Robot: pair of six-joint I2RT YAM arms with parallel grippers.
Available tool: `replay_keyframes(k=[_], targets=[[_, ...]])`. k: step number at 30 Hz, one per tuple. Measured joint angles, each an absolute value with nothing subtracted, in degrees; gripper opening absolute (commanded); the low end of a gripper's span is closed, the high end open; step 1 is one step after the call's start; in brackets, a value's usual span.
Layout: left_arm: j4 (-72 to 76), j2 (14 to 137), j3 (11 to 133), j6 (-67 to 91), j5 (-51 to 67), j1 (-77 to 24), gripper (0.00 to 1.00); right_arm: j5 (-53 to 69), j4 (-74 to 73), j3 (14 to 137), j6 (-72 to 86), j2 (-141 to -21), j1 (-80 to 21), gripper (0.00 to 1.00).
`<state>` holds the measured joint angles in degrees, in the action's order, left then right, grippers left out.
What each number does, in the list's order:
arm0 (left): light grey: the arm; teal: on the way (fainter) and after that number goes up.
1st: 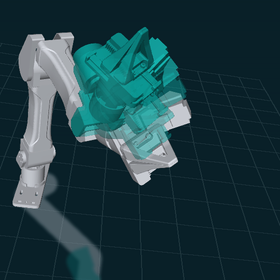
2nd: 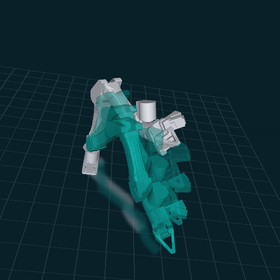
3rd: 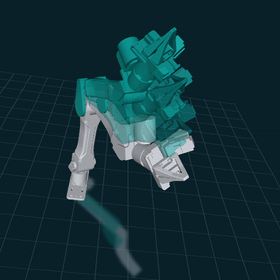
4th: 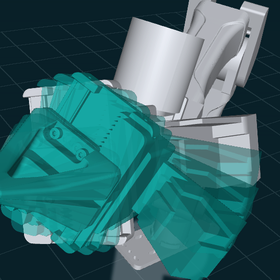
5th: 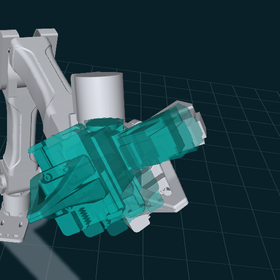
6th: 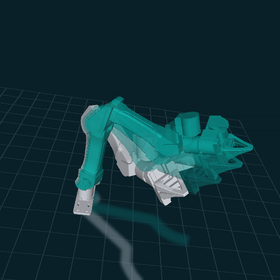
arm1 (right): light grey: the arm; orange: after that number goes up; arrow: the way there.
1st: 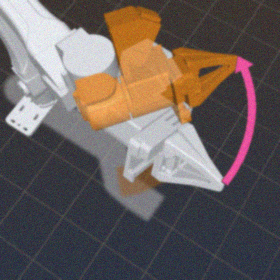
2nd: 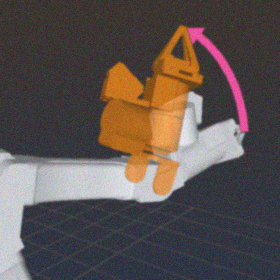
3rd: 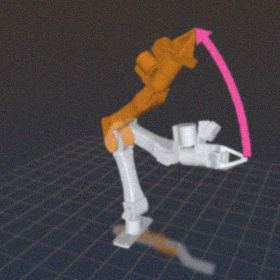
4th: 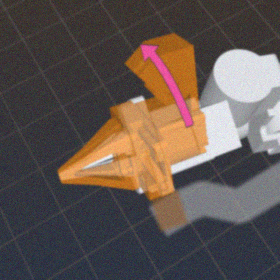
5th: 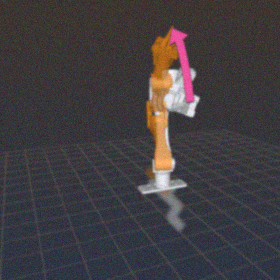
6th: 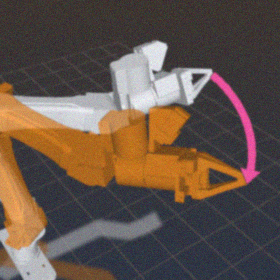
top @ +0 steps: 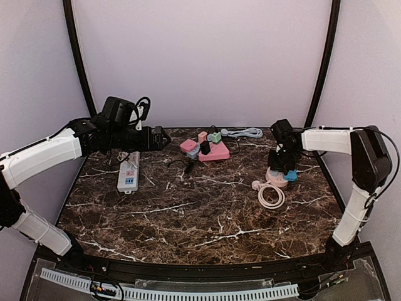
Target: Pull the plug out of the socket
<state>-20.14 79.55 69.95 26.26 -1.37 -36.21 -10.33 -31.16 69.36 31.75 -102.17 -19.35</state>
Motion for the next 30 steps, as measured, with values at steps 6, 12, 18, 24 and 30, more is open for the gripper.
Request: replay_keyframes(k=[6, 12, 18, 24, 30], targets=[[-19.0, 79.9, 69.8, 27.5, 1.2, -36.2, 0.99, -8.7, -32.9, 69.2, 32.1, -100.8, -29.1, 0.09], [-16.3, 81.6, 68.2, 30.4, 5.8, -36.2, 0.99, -8.0, -35.2, 71.1, 33.6, -100.9, -40.2, 0.09], [-12.9, 84.4, 65.4, 34.6, 11.3, -36.2, 0.99, -7.4, -35.7, 75.5, 35.1, -103.5, -48.9, 0.15], [-10.7, 86.4, 63.2, 37.9, 14.6, -36.4, 0.99, -7.1, -35.5, 76.3, 35.9, -106.8, -52.2, 0.24], [-9.8, 86.7, 62.9, 39.5, 15.7, -36.9, 0.99, -7.2, -35.5, 77.1, 35.6, -107.3, -52.5, 0.6]])
